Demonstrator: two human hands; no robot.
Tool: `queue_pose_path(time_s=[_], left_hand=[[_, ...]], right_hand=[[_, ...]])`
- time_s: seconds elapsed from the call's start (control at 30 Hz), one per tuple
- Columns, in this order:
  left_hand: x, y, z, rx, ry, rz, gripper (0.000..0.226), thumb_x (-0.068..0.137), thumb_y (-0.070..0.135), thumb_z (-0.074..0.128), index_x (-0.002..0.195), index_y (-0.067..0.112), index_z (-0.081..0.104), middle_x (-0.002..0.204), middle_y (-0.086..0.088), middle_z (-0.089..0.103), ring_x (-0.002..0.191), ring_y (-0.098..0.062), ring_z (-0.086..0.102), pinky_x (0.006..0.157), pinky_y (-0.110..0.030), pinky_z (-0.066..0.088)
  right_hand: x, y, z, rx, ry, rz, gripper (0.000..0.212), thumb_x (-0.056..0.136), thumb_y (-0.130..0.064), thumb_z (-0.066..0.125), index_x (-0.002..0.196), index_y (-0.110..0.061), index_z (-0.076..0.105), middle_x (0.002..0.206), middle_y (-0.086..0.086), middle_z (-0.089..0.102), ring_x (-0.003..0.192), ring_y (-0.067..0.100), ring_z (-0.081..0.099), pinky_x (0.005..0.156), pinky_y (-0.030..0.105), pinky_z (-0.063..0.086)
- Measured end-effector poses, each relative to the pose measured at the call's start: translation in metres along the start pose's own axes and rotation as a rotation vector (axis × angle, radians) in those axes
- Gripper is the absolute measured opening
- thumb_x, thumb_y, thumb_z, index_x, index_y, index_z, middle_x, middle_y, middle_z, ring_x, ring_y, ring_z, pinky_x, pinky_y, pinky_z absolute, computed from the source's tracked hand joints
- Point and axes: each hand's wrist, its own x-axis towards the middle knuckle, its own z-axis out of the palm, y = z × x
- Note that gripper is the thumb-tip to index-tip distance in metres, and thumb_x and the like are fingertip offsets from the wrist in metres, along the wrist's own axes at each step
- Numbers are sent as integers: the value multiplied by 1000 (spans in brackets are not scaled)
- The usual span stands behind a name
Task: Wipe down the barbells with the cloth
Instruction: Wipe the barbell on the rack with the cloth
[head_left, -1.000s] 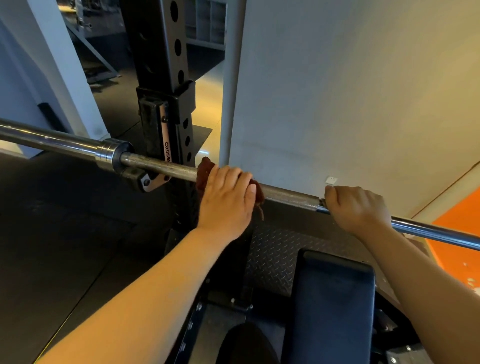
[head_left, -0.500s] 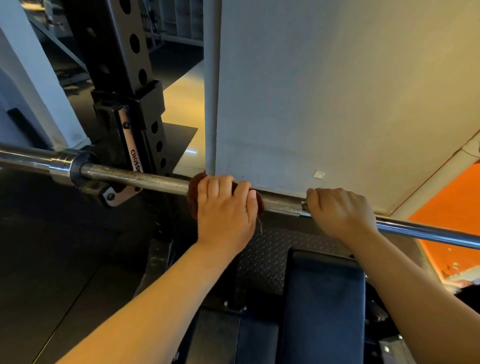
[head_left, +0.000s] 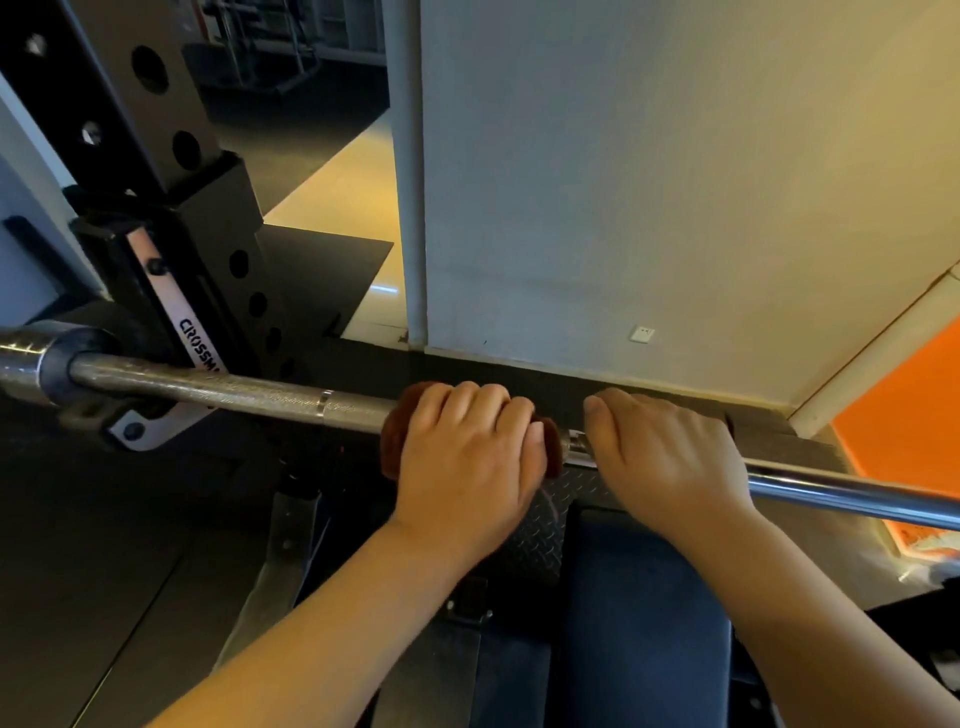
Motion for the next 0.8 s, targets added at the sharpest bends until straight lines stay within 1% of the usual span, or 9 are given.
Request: queue_pose_path(time_s=[0.07,0.13,0.23,0.3,0.43,0.57,0.63,0.7,0.8], left_hand=[[0,-17,-1,34,-34,29,44,108,41,27,109,23,67,102,3,68,97,-19,62,101,-43,41],[-2,-32,-3,58,-14,-8,43,108,40,29,107,23,69,98,4,69,94,-19,63,104,-45,40],[3,-25,-4,68,14,-127,41,106,36,30,91,25,67,86,6,64,84,-18,61,97,-42,41],[10,-7,-3,41,14,-178,38,104,34,33,84,26,65,80,7,62,79,-16,59,92,-40,40],[12,27,4,14,-53,-57,43,108,38,26,89,27,63,85,8,62,82,-14,57,92,-38,39],[10,5,-2,36,-126,33,49,109,44,18,98,27,62,89,7,62,85,-17,59,91,-42,41],[4,-15,-7,41,-95,2,52,109,44,16,99,26,64,89,6,64,87,-18,60,93,-43,41],[0,-24,-8,57,-52,-54,53,109,42,16,98,25,65,90,5,65,89,-20,60,96,-44,39],[1,-7,-6,53,-35,-128,43,108,37,26,97,24,65,92,3,65,92,-22,60,99,-46,35]], right_hand=[[-4,14,-6,71,-5,51,43,105,-50,18,87,-30,51,75,-11,56,63,6,48,58,31,32],[-7,26,-11,81,-4,126,43,105,-52,18,88,-30,51,76,-10,59,67,13,54,64,35,39],[-4,24,-9,64,-86,131,48,104,-53,12,82,-30,48,74,-9,57,67,13,55,68,36,43],[0,19,-6,51,-124,105,48,104,-53,10,89,-31,50,74,-10,57,68,13,56,67,36,41],[2,21,-4,52,-118,110,43,103,-55,14,117,-38,51,77,-12,56,73,18,58,67,36,40],[1,18,-4,64,-65,150,45,104,-54,20,126,-36,54,72,-15,49,69,21,58,64,35,40],[-1,17,-2,64,-32,174,42,105,-51,22,124,-34,56,72,-13,51,71,23,59,66,36,43],[-4,17,0,62,9,192,40,106,-47,22,117,-31,58,69,-13,53,66,23,58,66,37,46],[-8,15,2,34,79,211,38,107,-41,25,110,-26,59,64,-11,51,60,23,54,61,36,42]])
